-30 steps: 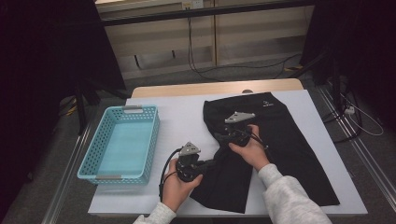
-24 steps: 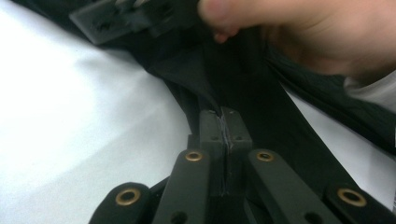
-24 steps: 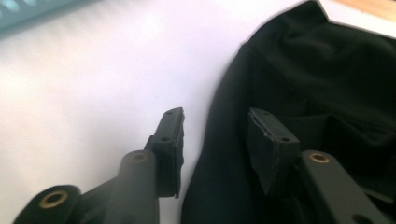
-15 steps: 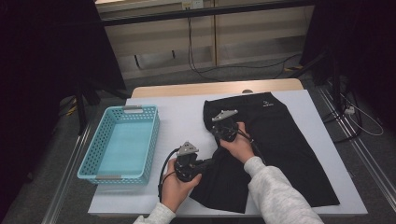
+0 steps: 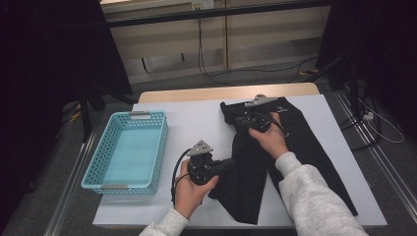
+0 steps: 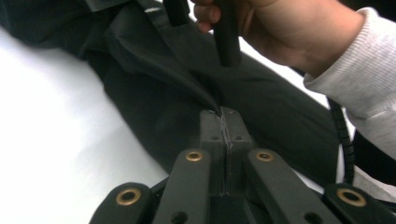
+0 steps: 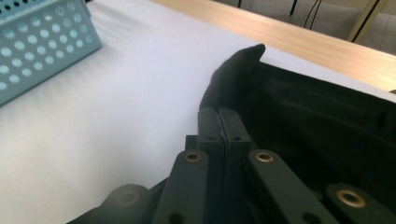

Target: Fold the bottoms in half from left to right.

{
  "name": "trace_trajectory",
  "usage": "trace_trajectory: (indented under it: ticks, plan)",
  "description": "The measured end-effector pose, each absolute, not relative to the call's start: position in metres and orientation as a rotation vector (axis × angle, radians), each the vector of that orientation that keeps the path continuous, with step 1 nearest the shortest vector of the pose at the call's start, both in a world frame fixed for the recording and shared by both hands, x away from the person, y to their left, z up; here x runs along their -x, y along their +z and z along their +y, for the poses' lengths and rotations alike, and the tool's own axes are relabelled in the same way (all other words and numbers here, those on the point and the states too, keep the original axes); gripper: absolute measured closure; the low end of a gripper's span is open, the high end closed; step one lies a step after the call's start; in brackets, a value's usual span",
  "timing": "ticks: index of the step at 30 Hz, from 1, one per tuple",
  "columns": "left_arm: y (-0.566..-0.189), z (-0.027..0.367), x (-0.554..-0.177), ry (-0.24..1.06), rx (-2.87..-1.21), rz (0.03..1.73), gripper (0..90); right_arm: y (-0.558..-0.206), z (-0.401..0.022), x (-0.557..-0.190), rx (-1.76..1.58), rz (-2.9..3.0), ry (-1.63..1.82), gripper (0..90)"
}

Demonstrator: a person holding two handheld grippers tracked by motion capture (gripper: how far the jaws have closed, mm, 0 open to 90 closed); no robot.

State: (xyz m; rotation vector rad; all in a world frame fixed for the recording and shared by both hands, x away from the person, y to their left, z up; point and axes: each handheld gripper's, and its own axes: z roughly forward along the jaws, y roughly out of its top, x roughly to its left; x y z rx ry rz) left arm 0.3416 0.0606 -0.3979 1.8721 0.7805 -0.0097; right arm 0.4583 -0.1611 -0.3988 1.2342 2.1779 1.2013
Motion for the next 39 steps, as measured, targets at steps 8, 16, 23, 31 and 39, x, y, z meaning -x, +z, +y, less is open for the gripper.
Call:
trace_trajectory:
  ticks: [8, 16, 23, 31, 39]
  plan:
    - [-0.366, 0.004, -0.343, -0.053, -1.877, 0.635, 89.5, -0.374, -0.213, -0.453, -1.31, 2.08, 1.207, 89.6]
    - [-0.358, -0.018, -0.354, -0.008, -1.878, 0.591, 50.9, -0.347, -0.312, -0.446, -1.494, 1.808, 1.12, 56.1]
    - [-0.385, 0.027, -0.378, 0.062, -1.949, 0.71, 26.4, -0.371, -0.305, -0.422, -1.416, 1.942, 1.042, 42.0]
    - [-0.414, 0.074, -0.386, 0.104, -2.005, 0.78, 19.8, -0.406, -0.284, -0.381, -1.389, 2.055, 1.038, 31.0]
    - [-0.434, 0.099, -0.391, 0.151, -2.06, 0.815, 15.9, -0.428, -0.279, -0.344, -1.4, 2.02, 1.106, 23.7]
